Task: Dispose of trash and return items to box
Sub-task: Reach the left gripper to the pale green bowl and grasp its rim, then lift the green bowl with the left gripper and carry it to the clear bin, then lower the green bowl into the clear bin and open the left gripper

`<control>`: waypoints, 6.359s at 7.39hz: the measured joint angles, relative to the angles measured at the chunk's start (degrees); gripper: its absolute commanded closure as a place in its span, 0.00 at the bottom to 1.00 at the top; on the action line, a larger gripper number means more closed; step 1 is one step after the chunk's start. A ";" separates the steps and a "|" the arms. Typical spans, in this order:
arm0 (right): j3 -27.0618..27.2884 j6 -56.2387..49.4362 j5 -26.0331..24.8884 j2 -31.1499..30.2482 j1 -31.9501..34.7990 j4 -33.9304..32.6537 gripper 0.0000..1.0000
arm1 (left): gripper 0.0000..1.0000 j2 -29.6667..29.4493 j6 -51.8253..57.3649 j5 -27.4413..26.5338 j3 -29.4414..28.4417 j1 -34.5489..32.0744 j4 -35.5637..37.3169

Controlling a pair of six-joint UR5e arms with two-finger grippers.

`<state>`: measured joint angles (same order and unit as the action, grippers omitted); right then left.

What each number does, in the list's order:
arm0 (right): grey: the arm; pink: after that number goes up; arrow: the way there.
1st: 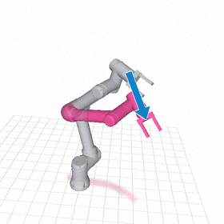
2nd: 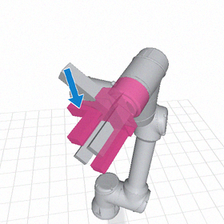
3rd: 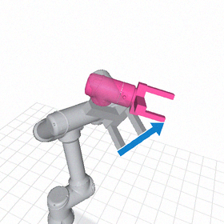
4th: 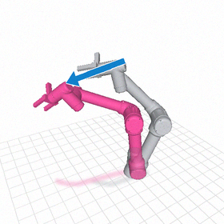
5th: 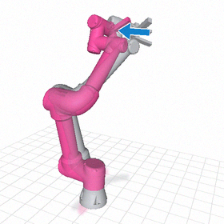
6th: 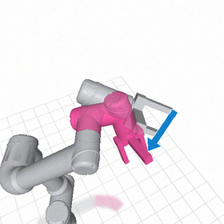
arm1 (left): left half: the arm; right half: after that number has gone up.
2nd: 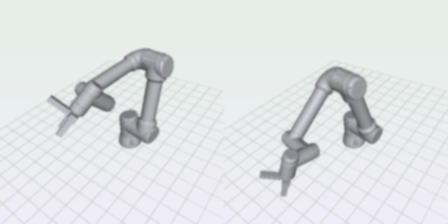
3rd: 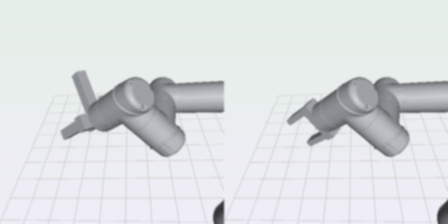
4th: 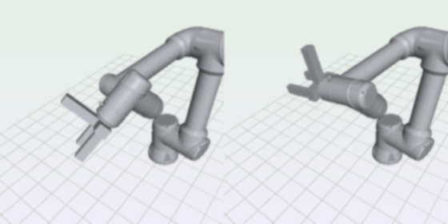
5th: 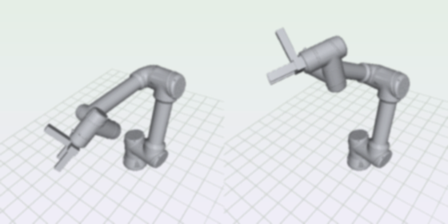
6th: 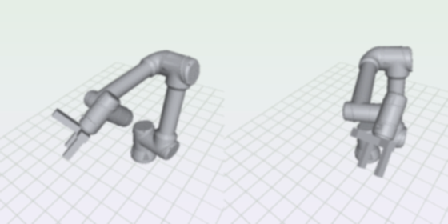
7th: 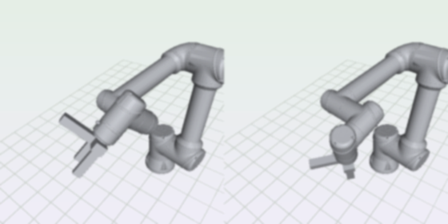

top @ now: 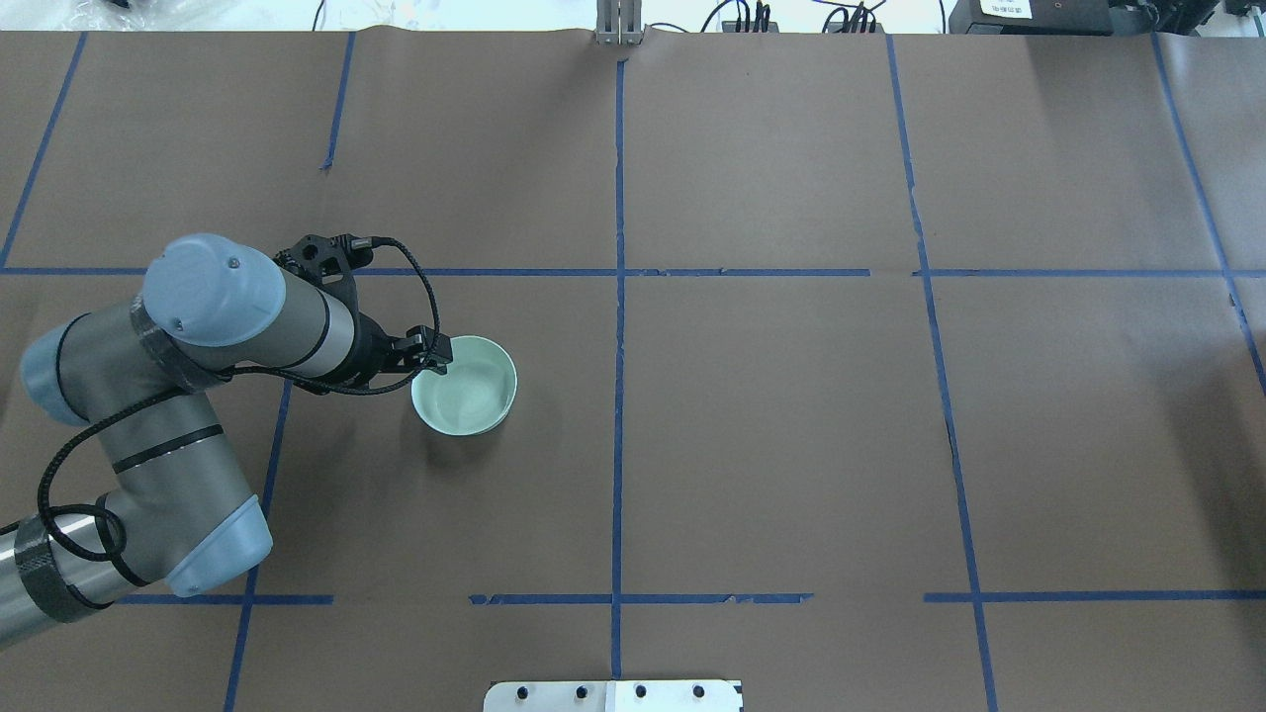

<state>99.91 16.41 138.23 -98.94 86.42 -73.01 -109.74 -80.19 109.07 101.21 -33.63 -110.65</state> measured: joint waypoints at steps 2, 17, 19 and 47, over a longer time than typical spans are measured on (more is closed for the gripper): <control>0.15 -0.03 0.06 0.69 0.00 0.08 0.00 | 0.64 -0.13 -0.97 -0.31 -1.58 1.95 -0.23; -6.81 -10.96 1.82 -0.26 5.96 -0.84 0.00 | 1.00 4.88 19.64 11.21 9.19 -22.64 10.77; -6.25 -11.66 -0.72 -0.21 4.53 -0.82 0.00 | 1.00 6.90 30.48 13.34 8.15 -28.95 12.43; 7.18 -15.19 1.40 -1.40 6.13 -16.30 0.00 | 0.00 24.27 82.09 20.44 -7.66 -62.44 8.43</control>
<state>107.08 1.22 139.63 -100.34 92.55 -89.31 -85.47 1.90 129.51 93.55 -96.07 -102.22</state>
